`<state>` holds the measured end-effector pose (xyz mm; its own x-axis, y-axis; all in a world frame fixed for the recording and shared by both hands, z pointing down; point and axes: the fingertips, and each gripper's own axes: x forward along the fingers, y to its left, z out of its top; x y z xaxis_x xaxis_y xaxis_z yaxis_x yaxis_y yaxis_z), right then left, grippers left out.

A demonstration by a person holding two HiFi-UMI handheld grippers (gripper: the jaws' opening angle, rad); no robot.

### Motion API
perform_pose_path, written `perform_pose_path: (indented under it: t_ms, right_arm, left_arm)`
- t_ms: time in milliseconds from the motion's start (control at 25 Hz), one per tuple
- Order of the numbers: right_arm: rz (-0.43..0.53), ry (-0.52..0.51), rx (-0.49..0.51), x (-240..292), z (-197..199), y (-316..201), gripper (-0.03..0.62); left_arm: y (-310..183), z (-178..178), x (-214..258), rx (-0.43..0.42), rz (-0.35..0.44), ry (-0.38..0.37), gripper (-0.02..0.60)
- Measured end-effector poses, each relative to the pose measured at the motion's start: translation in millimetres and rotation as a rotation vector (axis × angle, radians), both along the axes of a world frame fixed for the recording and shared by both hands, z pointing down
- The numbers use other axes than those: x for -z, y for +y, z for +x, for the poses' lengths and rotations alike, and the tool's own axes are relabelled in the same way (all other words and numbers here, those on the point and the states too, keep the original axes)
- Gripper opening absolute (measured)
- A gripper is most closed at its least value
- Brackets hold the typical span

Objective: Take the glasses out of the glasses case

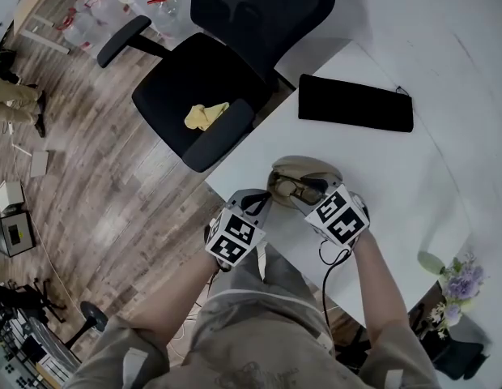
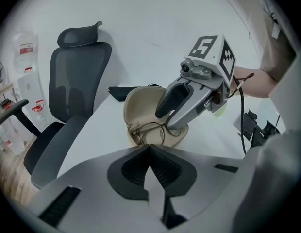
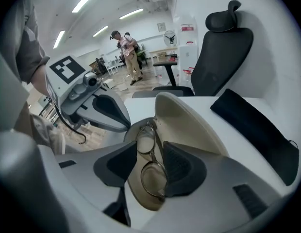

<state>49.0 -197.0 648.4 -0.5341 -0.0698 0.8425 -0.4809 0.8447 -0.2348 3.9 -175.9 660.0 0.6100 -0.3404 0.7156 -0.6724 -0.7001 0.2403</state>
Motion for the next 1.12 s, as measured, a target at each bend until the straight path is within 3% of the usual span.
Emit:
perform_pose_path:
  t_ms: [320, 640, 920, 1120]
  right_arm:
    - [-0.028, 0.114, 0.095, -27.6, 8.6, 12.7, 0.143]
    - [-0.103, 0.088, 0.196, -16.6, 1.3, 33.8, 0.057]
    - [-0.002, 0.099, 0.144, 17.3, 0.0, 34.1, 0.054]
    - [0.076, 0.074, 0.111, 61.9, 0.1, 32.2, 0.054]
  left_arm:
    - [1.6, -0.1, -0.4, -0.008, 0.005, 0.001, 0.017]
    - [-1.4, -1.4, -1.7, 0.017, -0.005, -0.003, 0.017]
    - [7.0, -9.7, 2.4, 0.026, -0.014, -0.013, 0.015]
    - [4.4, -19.5, 29.2, 0.055, 0.025, -0.006, 0.017]
